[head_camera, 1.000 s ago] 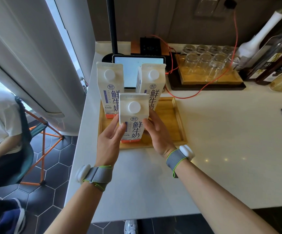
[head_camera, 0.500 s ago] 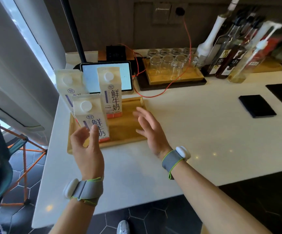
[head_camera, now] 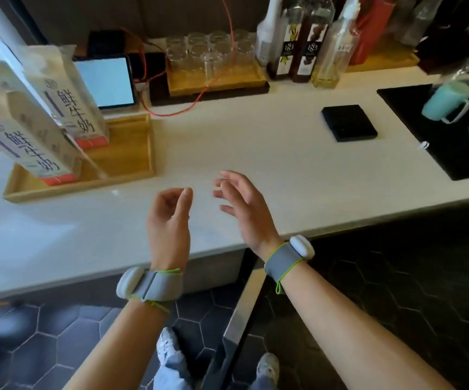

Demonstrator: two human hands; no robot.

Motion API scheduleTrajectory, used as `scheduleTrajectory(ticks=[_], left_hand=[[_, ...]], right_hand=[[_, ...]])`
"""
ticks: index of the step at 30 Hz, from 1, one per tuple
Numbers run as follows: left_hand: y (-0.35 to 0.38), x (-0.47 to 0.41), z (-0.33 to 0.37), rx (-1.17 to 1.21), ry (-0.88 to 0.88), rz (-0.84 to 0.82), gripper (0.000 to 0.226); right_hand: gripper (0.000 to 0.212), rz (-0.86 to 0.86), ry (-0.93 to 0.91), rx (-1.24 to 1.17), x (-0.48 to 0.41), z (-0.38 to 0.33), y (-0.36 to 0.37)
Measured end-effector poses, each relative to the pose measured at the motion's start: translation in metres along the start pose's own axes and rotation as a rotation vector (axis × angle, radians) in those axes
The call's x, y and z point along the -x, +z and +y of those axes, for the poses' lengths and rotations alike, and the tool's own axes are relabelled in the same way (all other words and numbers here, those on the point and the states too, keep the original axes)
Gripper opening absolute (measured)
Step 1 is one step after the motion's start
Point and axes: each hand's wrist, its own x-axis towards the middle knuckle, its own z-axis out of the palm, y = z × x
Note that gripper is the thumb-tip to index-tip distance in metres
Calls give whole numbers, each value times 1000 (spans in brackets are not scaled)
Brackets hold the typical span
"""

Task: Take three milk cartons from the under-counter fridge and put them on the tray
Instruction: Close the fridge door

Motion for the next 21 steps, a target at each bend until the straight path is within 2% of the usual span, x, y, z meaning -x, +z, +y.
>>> scheduleTrajectory(ticks=[6, 8, 10, 13, 17, 19, 21], left_hand=[[44, 74, -51, -161, -151, -121, 7], [53, 93, -76, -222, -188, -163, 9], [51, 101, -90, -288, -192, -194, 9], [46, 112, -120, -414, -215, -266, 14], [29, 114, -156, -589, -346, -326, 7], [22, 113, -175, -663, -410, -348, 15], [16, 113, -187, -727, -433, -385, 24]], right_hand=[[40, 57, 177, -18, 70, 63, -57], [39, 94, 243, -40, 90, 87, -65], [43, 137, 278, -28, 103, 103, -61], [38, 189, 358, -20, 125, 142, -53], [7, 246, 461, 83, 148, 192, -40], [2, 262, 515, 141, 158, 215, -32], [9, 255, 546, 175, 169, 233, -26]])
